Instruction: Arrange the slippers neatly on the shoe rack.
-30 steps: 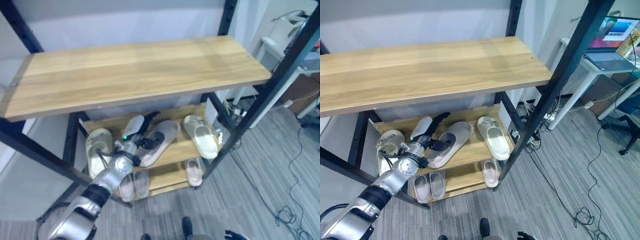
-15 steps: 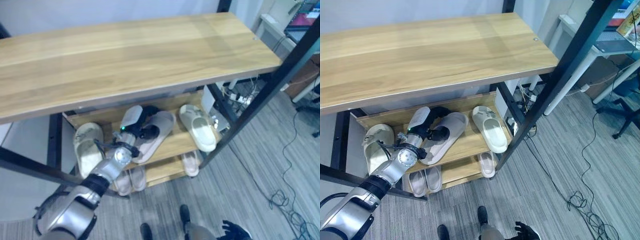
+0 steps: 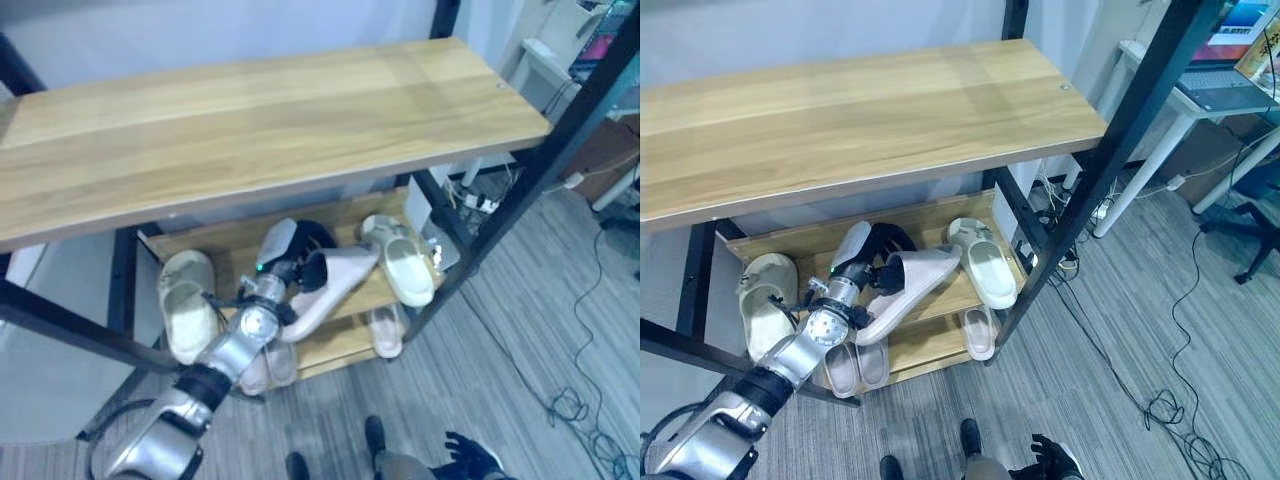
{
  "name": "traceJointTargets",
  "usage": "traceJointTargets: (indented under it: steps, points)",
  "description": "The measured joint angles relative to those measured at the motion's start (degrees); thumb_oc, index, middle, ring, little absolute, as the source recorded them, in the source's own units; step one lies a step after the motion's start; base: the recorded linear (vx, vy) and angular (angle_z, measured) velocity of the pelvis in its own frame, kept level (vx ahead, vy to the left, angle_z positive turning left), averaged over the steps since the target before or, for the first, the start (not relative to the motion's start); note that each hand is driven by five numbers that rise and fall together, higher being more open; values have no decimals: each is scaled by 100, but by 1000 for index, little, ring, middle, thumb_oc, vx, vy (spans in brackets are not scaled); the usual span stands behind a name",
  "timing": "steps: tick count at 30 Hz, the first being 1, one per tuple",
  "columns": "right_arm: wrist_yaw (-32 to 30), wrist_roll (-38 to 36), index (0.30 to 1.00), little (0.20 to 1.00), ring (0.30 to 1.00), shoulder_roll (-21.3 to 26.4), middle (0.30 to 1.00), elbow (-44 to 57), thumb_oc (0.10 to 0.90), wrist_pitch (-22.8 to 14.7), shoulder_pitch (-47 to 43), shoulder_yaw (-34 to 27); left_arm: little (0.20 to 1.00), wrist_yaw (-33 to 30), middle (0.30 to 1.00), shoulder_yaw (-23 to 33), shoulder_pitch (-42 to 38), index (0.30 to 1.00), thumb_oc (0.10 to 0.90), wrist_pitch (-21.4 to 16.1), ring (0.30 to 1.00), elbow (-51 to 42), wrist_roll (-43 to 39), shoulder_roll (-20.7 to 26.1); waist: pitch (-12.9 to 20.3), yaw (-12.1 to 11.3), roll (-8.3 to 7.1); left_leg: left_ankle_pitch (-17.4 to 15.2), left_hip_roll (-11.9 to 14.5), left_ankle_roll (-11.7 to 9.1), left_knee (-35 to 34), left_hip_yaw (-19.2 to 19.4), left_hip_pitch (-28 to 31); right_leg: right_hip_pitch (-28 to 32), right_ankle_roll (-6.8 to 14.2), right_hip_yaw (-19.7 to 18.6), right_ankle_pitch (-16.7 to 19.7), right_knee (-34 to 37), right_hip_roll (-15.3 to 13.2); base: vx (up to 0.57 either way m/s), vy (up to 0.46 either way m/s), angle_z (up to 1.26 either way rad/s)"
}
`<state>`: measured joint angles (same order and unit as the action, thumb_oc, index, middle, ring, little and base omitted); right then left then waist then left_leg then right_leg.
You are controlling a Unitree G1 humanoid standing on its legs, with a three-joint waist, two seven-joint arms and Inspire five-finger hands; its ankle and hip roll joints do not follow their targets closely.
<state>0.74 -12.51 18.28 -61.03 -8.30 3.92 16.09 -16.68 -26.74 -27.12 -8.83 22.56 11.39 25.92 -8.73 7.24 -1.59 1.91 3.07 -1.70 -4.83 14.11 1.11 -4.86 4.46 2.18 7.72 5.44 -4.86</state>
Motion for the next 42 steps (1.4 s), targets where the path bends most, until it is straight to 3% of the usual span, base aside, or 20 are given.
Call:
traceJointTargets:
  steps: [6,13,18,26,28,29,30,31,32,33,34,35,36,37,38,39,42]
  points:
    - [-8,-9,900,900,900,2,900,-73,800,76,30,-95,300,252,300,241,887,300,400,-89,300,-1119,-569,-31,-13,-223,61,0,37,-16,21,-131,175,241,-59,152,-10,0,24,-25,-60,12]
    - [-36,-117,900,900,900,17,900,-295,800,229,72,-128,300,1015,300,481,1875,300,400,-172,300,-2086,-1385,33,3,-604,138,-4,82,-54,19,-404,415,625,-52,352,-171,1,48,-18,-45,20]
    - [-61,-116,900,900,900,6,900,-327,800,263,76,-136,300,1323,300,655,2463,300,400,-175,300,-2383,-1571,217,13,-626,158,15,98,-83,21,-569,442,750,-77,505,-198,2,57,-20,-27,15]
    - [-64,-117,900,900,900,7,900,-456,800,267,136,-123,300,1834,300,515,3053,300,400,-105,300,-2337,-1626,284,15,-915,165,43,166,-155,204,-872,308,858,-123,780,-235,-24,147,-72,-54,17]
    - [-73,-155,900,900,900,29,900,-454,800,238,18,-122,300,1848,300,257,2906,300,400,-108,300,-2245,-1799,305,-145,-951,159,8,197,-209,759,-1148,-366,482,-143,1027,-238,-241,178,-521,-87,61]
    - [-86,-232,900,900,900,107,900,-462,800,212,-211,-107,300,1848,300,98,2663,300,400,-132,300,-2184,-1805,254,-463,-943,177,-35,251,-248,1244,-1304,-935,-10,-288,1160,-265,-733,205,-498,-23,66]
    - [-101,-249,900,900,900,170,900,-440,800,194,-484,-90,300,1815,300,-10,2358,300,400,-142,300,-2117,-1814,276,-745,-909,258,-74,307,-289,1864,-1414,-1511,-590,-242,1244,-451,-1480,156,-268,25,74]
    - [-135,-363,900,900,900,250,900,-374,800,186,-946,-61,300,1828,300,-257,1723,300,400,-151,300,-1966,-1906,448,-1269,-886,223,-230,257,-299,2801,-1513,-2333,-1448,-353,1184,-958,-2710,-105,-164,45,69]
    - [-177,-397,900,900,900,233,900,-332,800,223,-1278,-96,300,1866,300,-459,1321,300,400,-103,300,-1629,-1908,487,-1605,-874,250,-610,278,-246,3375,-1547,-2780,-1954,-456,1085,-1392,-3456,-128,-180,66,33]
    - [-292,-339,900,900,900,260,900,-173,800,221,-1492,-103,300,1829,300,-466,1202,300,400,16,300,-1326,-1908,412,-1843,-867,267,-734,309,-272,3647,-1539,-2971,-2244,-503,986,-1454,-3692,-90,-198,91,-30]
    - [-298,-354,900,900,900,274,900,-66,800,194,-1588,-64,300,1786,300,-459,1203,300,400,63,300,-1174,-1905,395,-1881,-841,298,-916,323,-247,3865,-1530,-3233,-2505,-457,900,-1441,-3729,-42,-184,90,-67]
    - [-347,-358,900,900,900,354,900,114,800,161,-1628,-72,300,1690,300,-460,1200,300,400,106,300,-1159,-1881,390,-1877,-842,401,-1074,446,-39,4060,-1519,-3566,-2792,-398,897,-1488,-3863,39,-159,97,-97]
    - [-419,-394,900,900,900,462,900,501,800,40,-1645,-164,300,1596,300,-447,1105,300,400,102,300,-1308,-1733,496,-1925,-914,383,-1068,612,42,4420,-1301,-4077,-3626,-418,721,-2101,-5268,2,-80,110,-63]
    - [-505,-456,900,900,900,459,900,744,800,12,-1593,-263,300,1515,300,-441,912,300,400,110,300,-1322,-1649,561,-2035,-767,310,-1069,525,-6,4876,-1182,-4437,-3889,-382,562,-2644,-6447,-216,-123,101,-24]
    - [-542,-458,900,900,900,419,900,770,800,-2,-1566,-342,300,1426,300,-429,818,300,400,113,300,-1322,-1589,554,-2062,-674,245,-1068,430,-44,5073,-1119,-4623,-3714,-392,418,-2851,-6341,-329,-94,99,22]
    - [-681,-553,900,900,900,429,900,1017,800,3,-1598,-366,300,1197,300,-208,719,300,400,132,300,-1499,-1487,473,-2121,-545,445,-1155,537,-79,5516,-1180,-5133,-4179,-549,326,-3054,-6625,-185,-125,85,-11]
    - [-945,-571,900,900,900,473,900,1362,800,-5,-1701,-359,300,706,300,159,304,300,400,115,300,-1784,-1367,484,-2113,-503,473,-1373,625,-52,6216,-1146,-5918,-5121,-539,122,-3134,-7298,-146,43,107,-41]
